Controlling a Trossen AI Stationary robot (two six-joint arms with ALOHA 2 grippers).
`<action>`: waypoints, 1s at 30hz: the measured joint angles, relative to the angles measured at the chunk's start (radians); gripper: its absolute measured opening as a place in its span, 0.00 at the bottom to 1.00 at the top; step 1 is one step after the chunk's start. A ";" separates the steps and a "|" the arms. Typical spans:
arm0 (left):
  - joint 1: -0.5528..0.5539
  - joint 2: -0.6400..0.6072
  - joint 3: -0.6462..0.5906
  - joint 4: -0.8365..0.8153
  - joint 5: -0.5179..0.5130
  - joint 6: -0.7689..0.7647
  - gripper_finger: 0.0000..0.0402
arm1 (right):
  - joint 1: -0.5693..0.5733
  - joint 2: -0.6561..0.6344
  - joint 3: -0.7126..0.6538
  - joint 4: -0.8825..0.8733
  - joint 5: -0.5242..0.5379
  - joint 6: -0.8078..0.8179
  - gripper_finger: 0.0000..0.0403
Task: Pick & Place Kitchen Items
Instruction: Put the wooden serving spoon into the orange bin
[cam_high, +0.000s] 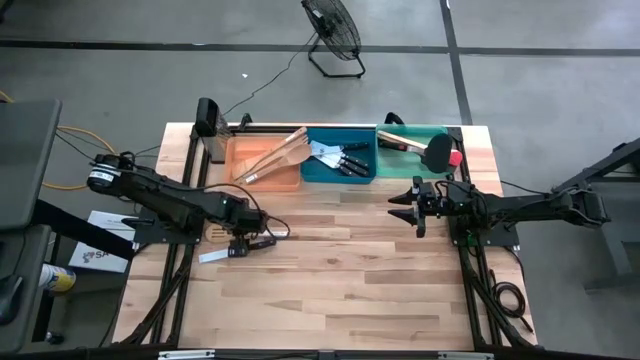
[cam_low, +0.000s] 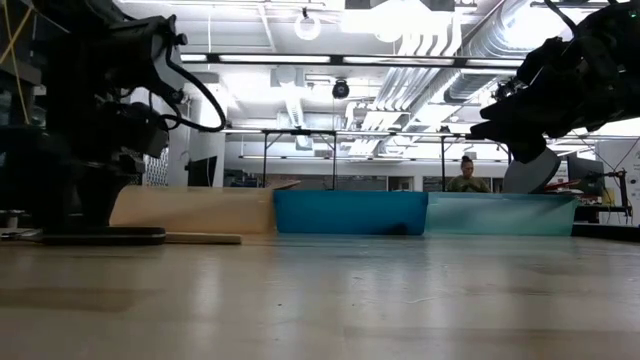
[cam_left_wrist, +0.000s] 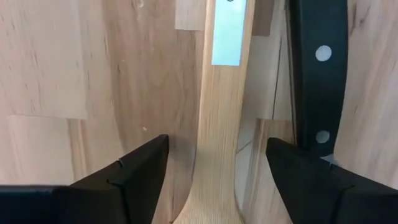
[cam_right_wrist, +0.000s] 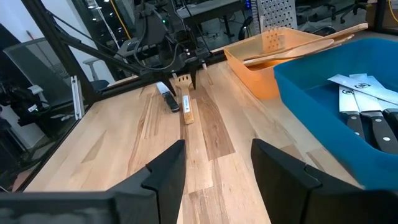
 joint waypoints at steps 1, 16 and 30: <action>0.011 0.008 0.000 -0.001 0.008 0.002 0.67 | 0.000 0.000 0.000 0.000 0.000 0.000 0.43; 0.069 0.076 0.002 -0.004 0.021 -0.016 0.67 | 0.000 0.000 0.000 0.000 0.000 0.000 0.43; 0.021 0.076 0.000 0.010 -0.020 0.025 0.52 | 0.000 0.000 0.000 0.000 0.000 0.000 0.43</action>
